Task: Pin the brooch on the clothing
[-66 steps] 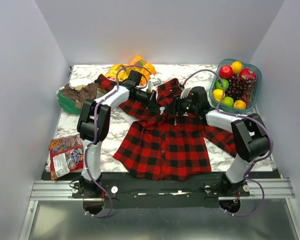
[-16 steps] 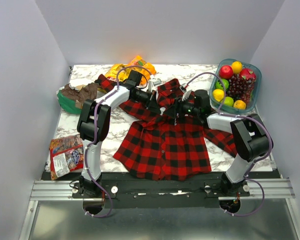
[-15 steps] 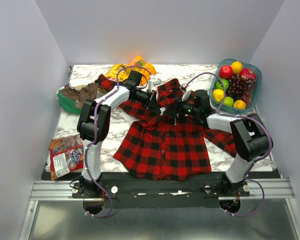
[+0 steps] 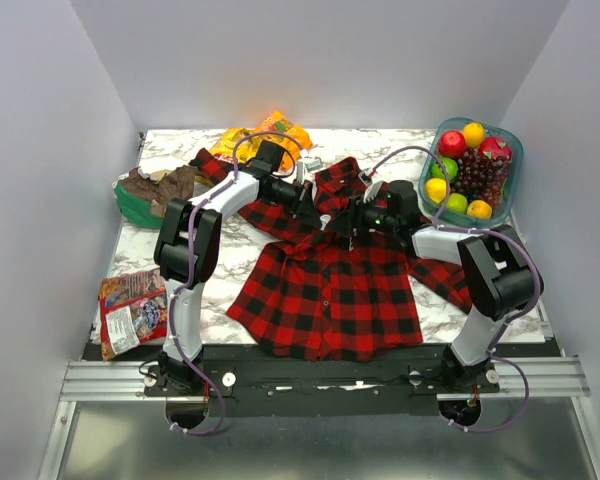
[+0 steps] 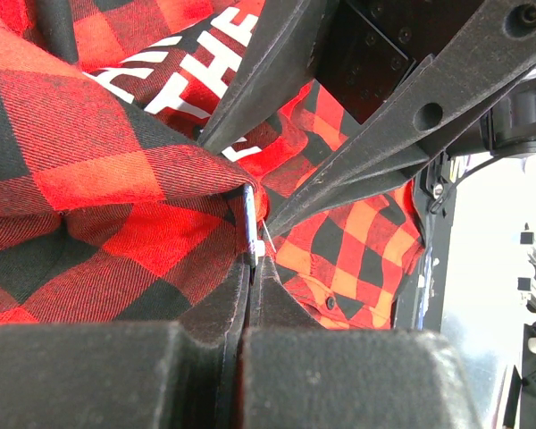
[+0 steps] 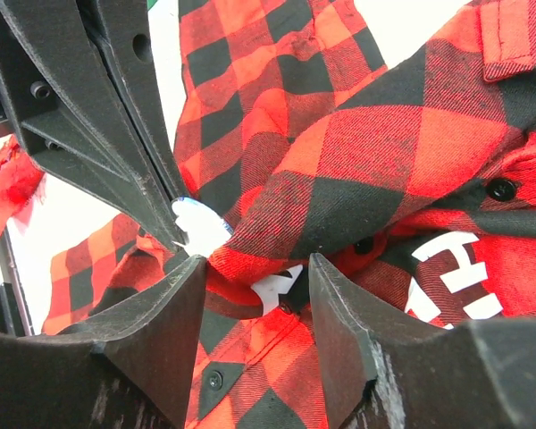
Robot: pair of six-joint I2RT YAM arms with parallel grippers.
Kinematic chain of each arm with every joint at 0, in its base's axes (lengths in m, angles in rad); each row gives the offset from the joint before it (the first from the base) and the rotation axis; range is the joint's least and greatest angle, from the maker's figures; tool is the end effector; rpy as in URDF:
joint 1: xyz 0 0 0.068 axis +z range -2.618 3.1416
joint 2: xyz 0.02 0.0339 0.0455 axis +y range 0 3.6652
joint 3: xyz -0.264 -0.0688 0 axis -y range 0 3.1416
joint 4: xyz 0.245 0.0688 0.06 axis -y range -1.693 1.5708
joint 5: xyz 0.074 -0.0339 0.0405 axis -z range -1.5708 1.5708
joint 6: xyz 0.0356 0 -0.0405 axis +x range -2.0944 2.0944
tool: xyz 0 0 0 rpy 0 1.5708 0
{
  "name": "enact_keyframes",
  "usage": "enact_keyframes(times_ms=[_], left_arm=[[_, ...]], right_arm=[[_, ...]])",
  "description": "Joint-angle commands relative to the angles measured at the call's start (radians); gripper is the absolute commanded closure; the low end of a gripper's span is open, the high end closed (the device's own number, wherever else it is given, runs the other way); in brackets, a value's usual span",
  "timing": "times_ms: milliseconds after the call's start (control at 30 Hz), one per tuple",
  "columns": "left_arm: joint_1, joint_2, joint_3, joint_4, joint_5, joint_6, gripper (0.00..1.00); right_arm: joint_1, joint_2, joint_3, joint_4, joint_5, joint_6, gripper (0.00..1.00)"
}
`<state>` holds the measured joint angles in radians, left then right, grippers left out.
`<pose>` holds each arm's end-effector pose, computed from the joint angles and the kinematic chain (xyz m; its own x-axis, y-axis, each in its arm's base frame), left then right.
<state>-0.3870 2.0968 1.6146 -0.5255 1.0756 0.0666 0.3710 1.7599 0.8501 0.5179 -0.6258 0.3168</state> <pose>0.4012 -0.1973 0.2045 -0.7405 0.3359 -0.5821 0.6650 0.2410 -0.7069 0.3302 0.1508 0.1769 -0.5870 0.0426 -0.8085 -0.6477 0.5744 0.5005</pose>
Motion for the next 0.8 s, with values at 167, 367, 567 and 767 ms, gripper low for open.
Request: enact_keyframes(times_ms=[167, 367, 567, 767], left_arm=[[-0.003, -0.041, 0.005, -0.011, 0.058, -0.004, 1.00], [-0.004, -0.040, 0.005, -0.013, 0.066, -0.004, 1.00], [-0.009, -0.043, 0.005, -0.013, 0.066, -0.001, 1.00], [-0.007, -0.044, 0.005, -0.013, 0.066, -0.001, 1.00]], right_arm=[[0.000, 0.029, 0.027, 0.062, 0.040, 0.039, 0.44], [0.002, 0.041, 0.050, 0.053, 0.047, 0.054, 0.45], [0.008, 0.053, 0.073, 0.034, 0.043, 0.057, 0.47], [0.006, 0.064, 0.079, 0.022, 0.041, 0.056, 0.50]])
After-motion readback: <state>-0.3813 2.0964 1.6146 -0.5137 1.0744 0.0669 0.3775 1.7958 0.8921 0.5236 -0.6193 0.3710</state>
